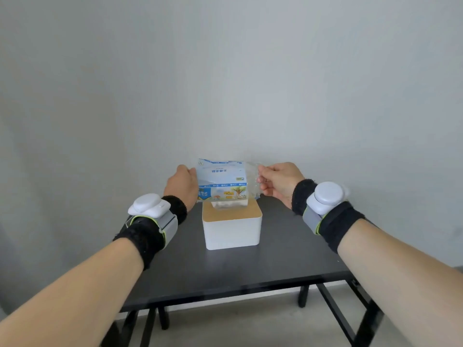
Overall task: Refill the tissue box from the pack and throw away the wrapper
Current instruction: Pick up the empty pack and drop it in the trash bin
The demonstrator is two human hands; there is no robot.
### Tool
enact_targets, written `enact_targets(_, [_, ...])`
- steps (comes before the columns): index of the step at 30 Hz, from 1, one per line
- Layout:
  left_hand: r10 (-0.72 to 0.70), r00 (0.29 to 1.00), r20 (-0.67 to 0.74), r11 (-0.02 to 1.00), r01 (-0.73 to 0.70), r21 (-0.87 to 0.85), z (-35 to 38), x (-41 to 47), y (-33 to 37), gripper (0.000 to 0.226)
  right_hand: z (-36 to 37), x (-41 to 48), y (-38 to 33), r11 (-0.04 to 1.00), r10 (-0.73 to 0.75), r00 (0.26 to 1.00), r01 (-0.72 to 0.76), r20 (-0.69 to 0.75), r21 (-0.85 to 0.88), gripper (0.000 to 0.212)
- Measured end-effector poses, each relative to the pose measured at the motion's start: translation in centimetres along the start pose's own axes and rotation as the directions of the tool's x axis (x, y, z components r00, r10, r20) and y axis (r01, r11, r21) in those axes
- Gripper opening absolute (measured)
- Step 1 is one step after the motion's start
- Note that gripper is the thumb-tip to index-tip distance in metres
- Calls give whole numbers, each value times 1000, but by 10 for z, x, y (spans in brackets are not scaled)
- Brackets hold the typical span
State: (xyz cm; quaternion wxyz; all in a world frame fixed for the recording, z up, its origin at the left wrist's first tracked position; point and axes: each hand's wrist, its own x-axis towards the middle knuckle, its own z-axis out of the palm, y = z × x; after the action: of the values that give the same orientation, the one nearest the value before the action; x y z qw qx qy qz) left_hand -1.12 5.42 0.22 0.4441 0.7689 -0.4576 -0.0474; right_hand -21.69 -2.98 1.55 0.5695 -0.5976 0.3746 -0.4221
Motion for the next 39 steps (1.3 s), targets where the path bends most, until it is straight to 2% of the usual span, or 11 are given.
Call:
enact_targets(15, [222, 954, 200, 968, -192, -159, 157, -47, 135, 29, -201, -64, 10, 1000, -16, 941, 9, -337, -21, 20])
enact_targets(26, [366, 826, 428, 928, -287, -238, 289, -127, 222, 32, -347, -143, 46, 998, 59, 809, -64, -585, 12, 16])
enact_targets(32, [421, 743, 520, 906, -320, -276, 360, -170, 247, 33, -410, -177, 86, 991, 132, 725, -113, -676, 72, 19])
enact_targets(37, [412, 693, 592, 911, -327, -252, 423, -207, 251, 35, -450, -200, 132, 979, 203, 650, -144, -732, 143, 22])
enact_targets(39, [432, 668, 605, 899, -371, -232, 447, -221, 250, 32, -464, -207, 155, 971, 238, 620, -171, -748, 167, 24])
